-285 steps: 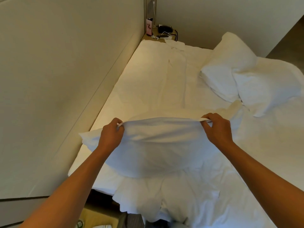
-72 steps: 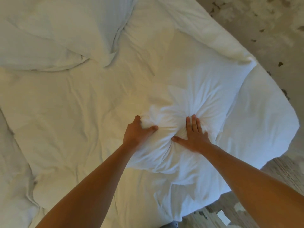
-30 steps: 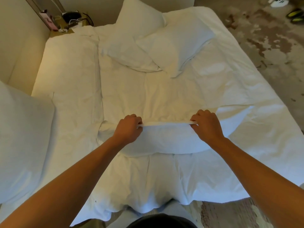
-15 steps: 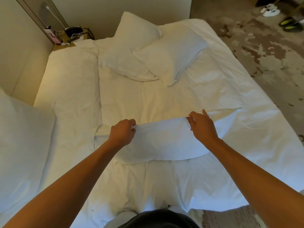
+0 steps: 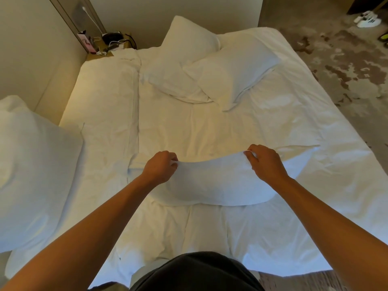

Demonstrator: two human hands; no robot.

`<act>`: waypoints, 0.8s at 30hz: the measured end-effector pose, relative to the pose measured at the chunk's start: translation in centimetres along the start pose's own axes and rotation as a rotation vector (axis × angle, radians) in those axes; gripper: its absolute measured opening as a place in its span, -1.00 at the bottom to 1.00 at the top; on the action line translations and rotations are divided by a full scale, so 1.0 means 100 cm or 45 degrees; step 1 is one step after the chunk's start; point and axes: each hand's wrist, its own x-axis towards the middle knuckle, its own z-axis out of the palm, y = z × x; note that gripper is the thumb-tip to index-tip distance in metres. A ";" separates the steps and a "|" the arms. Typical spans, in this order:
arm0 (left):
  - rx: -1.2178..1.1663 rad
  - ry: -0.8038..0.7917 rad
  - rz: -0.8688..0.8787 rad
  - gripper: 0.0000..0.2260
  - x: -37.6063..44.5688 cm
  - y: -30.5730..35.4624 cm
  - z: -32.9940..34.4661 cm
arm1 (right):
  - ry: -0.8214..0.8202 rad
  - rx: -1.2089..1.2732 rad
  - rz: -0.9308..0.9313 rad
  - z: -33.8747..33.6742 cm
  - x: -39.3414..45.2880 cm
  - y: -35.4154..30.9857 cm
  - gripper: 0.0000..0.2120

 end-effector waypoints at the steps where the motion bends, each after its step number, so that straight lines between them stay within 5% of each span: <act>1: -0.008 -0.021 0.013 -0.85 0.000 -0.002 0.003 | -0.007 0.011 0.008 0.001 -0.001 0.001 -0.78; 5: -0.080 -0.084 0.019 -0.88 -0.002 -0.008 0.017 | -0.102 -0.057 0.101 0.003 -0.005 0.014 -0.72; 8: -0.098 -0.062 0.036 -0.88 -0.004 -0.008 0.021 | -0.078 -0.105 0.081 0.001 -0.009 0.020 -0.86; 16: -0.143 -0.086 -0.021 -0.84 -0.006 -0.001 0.021 | 0.028 0.047 0.046 0.000 -0.014 0.024 -0.64; 24: -0.155 -0.009 0.053 -0.79 -0.014 -0.006 0.022 | 0.002 -0.070 0.108 0.010 -0.021 0.033 -0.80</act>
